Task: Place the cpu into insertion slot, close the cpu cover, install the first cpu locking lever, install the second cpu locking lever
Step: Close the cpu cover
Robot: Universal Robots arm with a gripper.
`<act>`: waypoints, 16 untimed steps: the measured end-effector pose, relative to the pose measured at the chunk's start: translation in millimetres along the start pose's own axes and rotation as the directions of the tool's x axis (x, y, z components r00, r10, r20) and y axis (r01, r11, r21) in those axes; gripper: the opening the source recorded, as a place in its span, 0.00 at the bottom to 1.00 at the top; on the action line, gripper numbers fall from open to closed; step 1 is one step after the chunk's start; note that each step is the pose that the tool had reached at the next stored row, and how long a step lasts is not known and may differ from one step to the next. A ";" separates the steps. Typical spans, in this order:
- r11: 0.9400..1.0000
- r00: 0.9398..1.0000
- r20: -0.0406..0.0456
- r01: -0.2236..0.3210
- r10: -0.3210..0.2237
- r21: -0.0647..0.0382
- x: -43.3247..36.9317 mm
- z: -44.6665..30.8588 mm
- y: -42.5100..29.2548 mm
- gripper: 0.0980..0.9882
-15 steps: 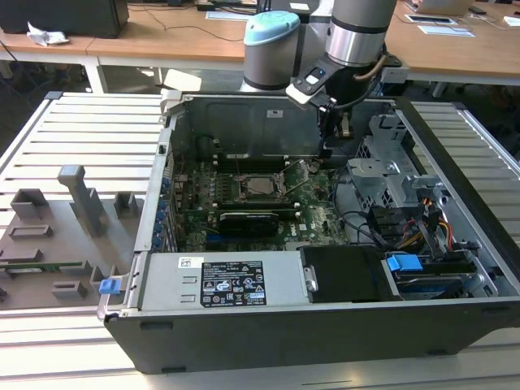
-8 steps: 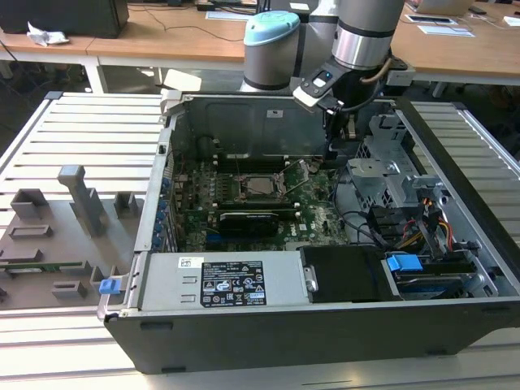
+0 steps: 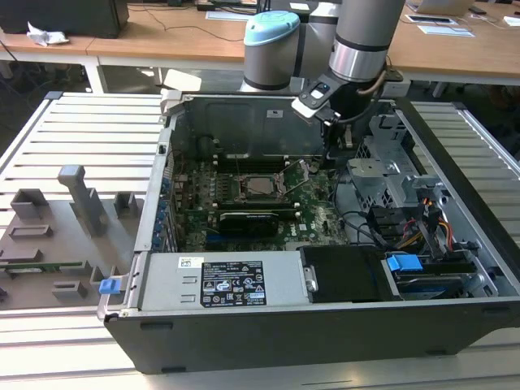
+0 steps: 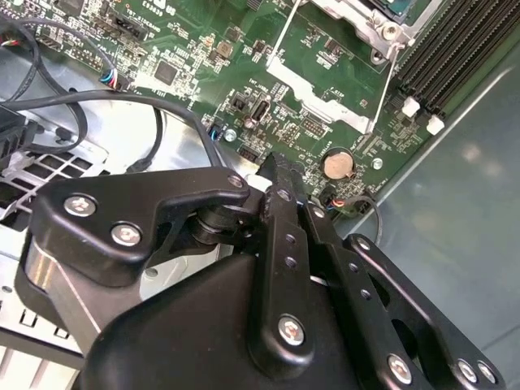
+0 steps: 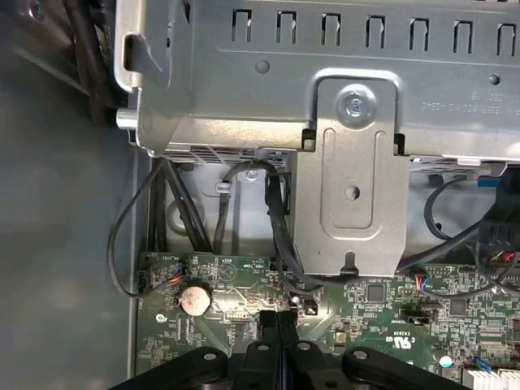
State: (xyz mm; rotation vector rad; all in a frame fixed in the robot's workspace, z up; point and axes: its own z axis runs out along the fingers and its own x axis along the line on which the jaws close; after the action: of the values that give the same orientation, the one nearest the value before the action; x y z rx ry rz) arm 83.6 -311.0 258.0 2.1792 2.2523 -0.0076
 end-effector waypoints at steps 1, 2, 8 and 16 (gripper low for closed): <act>1.000 1.000 0.000 0.000 0.000 0.000 0.0 0.9 0.0 0.01; 1.000 1.000 0.000 0.000 0.000 0.000 0.0 1.6 0.0 0.01; 1.000 1.000 -0.001 0.001 -0.001 0.000 0.2 6.9 -4.4 0.01; 1.000 1.000 -0.002 0.001 -0.001 0.027 0.7 11.7 -10.1 0.01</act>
State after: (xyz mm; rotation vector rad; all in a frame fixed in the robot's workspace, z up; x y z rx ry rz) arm 73.5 -310.8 246.3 2.1923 2.2676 -0.0366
